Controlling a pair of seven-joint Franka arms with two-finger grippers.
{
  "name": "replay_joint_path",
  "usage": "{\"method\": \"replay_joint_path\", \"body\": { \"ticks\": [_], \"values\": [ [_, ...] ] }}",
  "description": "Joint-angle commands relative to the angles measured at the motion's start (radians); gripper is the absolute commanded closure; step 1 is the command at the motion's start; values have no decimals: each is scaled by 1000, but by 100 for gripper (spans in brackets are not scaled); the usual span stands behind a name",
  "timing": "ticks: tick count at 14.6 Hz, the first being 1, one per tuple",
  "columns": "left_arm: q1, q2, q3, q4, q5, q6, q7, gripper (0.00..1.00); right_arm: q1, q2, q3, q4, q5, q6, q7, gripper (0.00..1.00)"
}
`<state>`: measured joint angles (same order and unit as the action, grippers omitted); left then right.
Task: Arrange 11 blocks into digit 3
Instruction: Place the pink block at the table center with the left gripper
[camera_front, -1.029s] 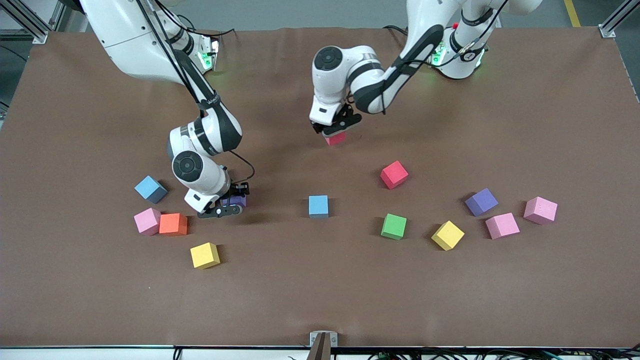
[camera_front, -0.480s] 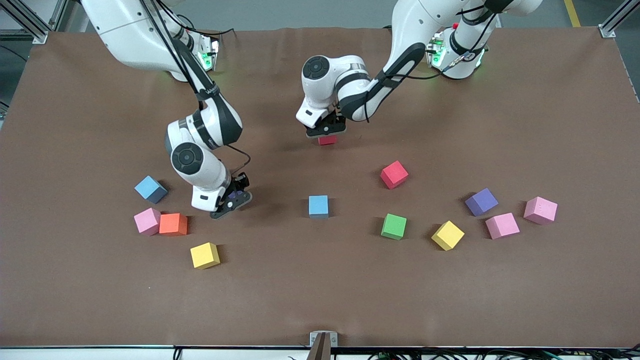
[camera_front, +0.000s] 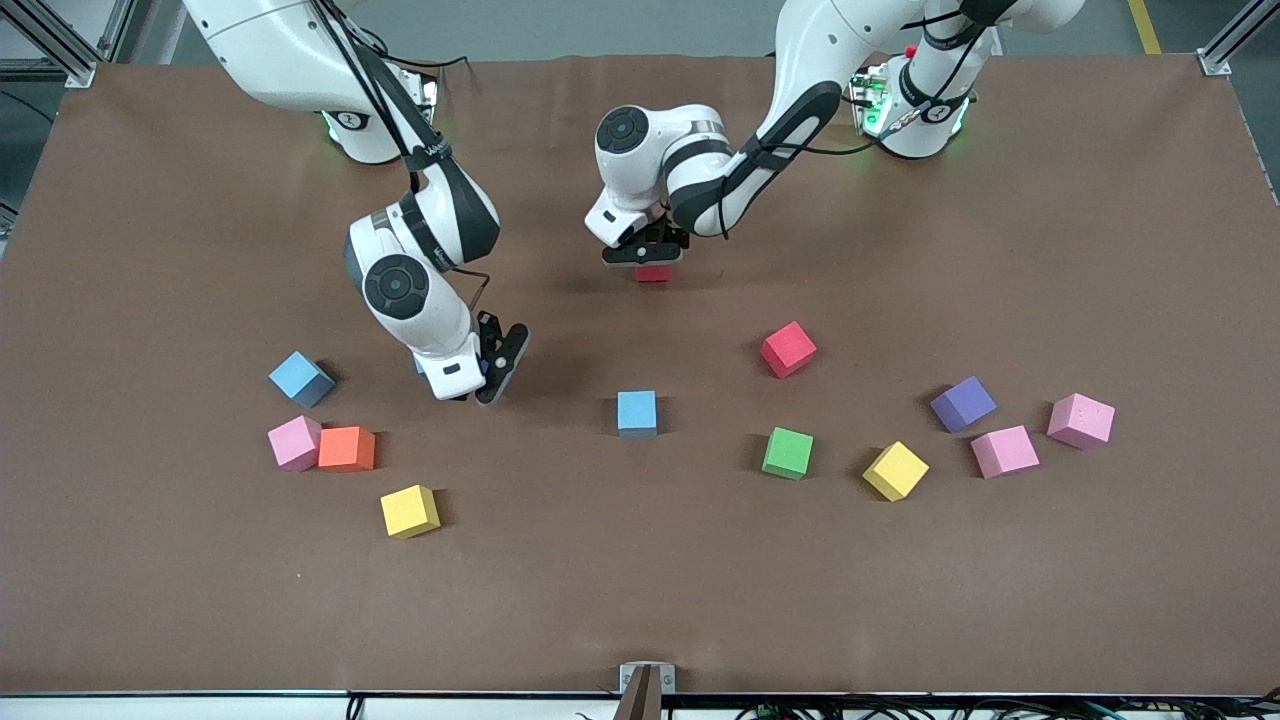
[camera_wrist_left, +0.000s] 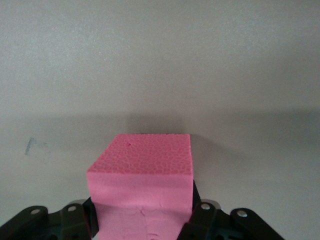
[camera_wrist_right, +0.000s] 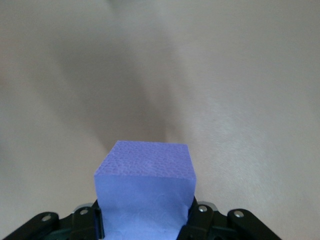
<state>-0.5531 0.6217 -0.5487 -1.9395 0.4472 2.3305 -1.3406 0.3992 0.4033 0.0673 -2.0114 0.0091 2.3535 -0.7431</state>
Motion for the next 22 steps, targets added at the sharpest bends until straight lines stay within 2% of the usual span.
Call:
{"method": "replay_joint_path", "body": {
  "ticks": [1,2,3,4,10,16,19,22],
  "values": [
    [-4,10,-4,24,16,-22,27,72,21,-75,-8,-98,-14,23,-88,56],
    [-4,12,-4,24,16,-22,34,64,26,-86,-8,-112,-15,35,-90,56],
    [-2,15,-4,24,15,-22,35,48,39,-90,-8,-128,-15,52,-90,56],
    [-4,16,-4,24,15,-22,35,1,49,-95,-8,-145,-15,73,-90,56],
    [7,-5,-4,59,4,-36,17,0,76,-144,-6,-237,-27,148,-90,56],
    [48,-111,-5,80,-18,-153,18,0,124,-144,-8,-263,-29,159,-90,57],
    [56,-129,3,152,-28,-267,21,0,168,-144,-9,-279,-31,161,-90,57],
    [152,-129,1,244,-27,-324,29,0,223,-146,-9,-303,-31,162,-90,57]
  ]
}}
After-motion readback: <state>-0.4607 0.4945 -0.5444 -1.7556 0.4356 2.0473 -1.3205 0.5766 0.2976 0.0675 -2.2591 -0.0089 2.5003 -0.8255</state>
